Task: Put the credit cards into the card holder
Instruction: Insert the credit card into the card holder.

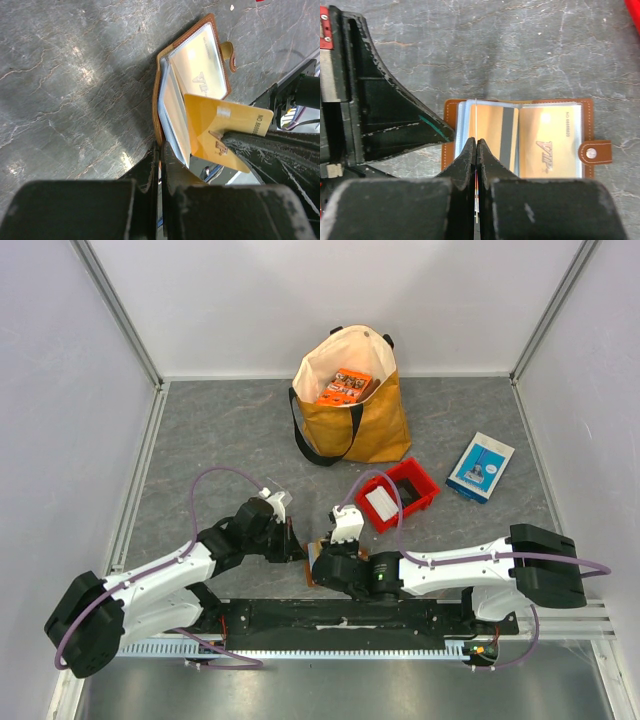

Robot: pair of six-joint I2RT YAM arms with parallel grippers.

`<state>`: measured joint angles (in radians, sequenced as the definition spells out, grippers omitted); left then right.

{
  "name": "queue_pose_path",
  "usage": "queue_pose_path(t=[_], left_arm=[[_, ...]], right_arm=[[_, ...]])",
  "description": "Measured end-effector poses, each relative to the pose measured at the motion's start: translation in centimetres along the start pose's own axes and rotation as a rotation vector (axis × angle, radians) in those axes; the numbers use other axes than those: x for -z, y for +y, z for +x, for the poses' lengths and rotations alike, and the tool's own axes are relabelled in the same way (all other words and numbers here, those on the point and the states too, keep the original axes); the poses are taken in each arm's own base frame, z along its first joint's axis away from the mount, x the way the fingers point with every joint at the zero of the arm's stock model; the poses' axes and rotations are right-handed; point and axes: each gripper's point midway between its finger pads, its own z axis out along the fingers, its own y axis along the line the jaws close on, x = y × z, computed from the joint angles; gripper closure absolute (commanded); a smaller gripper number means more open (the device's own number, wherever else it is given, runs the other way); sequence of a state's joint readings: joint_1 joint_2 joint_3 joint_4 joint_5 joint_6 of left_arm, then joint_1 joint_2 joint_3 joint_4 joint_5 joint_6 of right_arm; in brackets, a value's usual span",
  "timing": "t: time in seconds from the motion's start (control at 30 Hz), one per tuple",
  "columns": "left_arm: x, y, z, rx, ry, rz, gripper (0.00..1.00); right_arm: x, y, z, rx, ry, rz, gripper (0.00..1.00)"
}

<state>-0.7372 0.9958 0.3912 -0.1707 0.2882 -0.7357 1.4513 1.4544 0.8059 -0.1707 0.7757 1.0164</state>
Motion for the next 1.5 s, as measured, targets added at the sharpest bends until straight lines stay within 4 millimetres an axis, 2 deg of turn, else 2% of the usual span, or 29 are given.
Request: queue_pose_path(t=[0.27, 0.53, 0.67, 1.03, 1.5], left_arm=[[0.0, 0.1, 0.0, 0.001, 0.002, -0.002, 0.98], [0.0, 0.1, 0.0, 0.001, 0.002, -0.002, 0.98], [0.0, 0.1, 0.0, 0.001, 0.002, -0.002, 0.98], [0.0, 0.1, 0.0, 0.001, 0.002, -0.002, 0.98], [0.0, 0.0, 0.0, 0.001, 0.001, -0.002, 0.98]], right_arm=[[0.0, -0.9, 0.2, 0.033, 0.004, 0.029, 1.00], [0.4, 0.7, -1.1, -0.002, -0.027, -0.029, 1.00], [0.3, 1.1, -1.0, -0.008, -0.025, -0.044, 1.00], [-0.5, 0.8, 0.6, 0.025, 0.005, -0.025, 1.00], [0.1, 1.2, -0.3, 0.011, -0.007, -0.044, 1.00]])
